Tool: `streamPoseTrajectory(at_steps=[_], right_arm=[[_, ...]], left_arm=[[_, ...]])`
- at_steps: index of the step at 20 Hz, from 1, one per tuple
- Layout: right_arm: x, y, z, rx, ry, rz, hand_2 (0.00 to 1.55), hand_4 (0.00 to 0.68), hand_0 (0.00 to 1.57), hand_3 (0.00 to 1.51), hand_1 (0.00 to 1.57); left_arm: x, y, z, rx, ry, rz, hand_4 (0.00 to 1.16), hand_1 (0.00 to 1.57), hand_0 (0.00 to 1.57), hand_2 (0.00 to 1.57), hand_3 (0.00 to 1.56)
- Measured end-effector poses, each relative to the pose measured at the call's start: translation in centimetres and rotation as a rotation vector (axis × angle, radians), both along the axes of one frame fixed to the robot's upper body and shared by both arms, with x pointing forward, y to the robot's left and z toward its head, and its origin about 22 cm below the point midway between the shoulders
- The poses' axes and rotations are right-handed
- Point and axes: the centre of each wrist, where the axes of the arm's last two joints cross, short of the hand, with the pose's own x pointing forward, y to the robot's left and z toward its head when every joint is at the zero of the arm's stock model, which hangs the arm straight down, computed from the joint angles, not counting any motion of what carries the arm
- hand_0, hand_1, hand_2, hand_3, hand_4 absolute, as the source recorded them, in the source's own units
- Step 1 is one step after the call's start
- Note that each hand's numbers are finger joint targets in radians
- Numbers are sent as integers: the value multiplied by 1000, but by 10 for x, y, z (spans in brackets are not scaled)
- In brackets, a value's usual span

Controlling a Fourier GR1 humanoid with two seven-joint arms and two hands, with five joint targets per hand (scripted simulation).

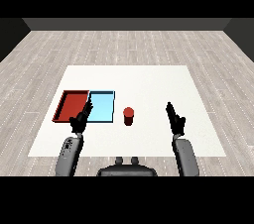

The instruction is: Pick the red can and put it in the red box

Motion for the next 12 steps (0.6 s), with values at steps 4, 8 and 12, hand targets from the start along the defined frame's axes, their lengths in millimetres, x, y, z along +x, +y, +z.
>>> streamPoseTrajectory(at_steps=[4, 8, 12], right_arm=[[-2, 7, 0, 14, -18, 6, 0, 0, 0, 0, 0], [2, 18, 11, 43, -145, 31, 0, 0, 0, 0, 0], [-2, 21, 13, 77, -289, 60, 0, 0, 0, 0, 0]], left_arm=[[2, 3, -1, 3, 9, 28, 0, 0, 0, 0, 0], [6, 3, 7, -39, -131, 57, 0, 0, 0, 0, 0], [4, 5, 12, -90, -312, 62, 0, 0, 0, 0, 0]])
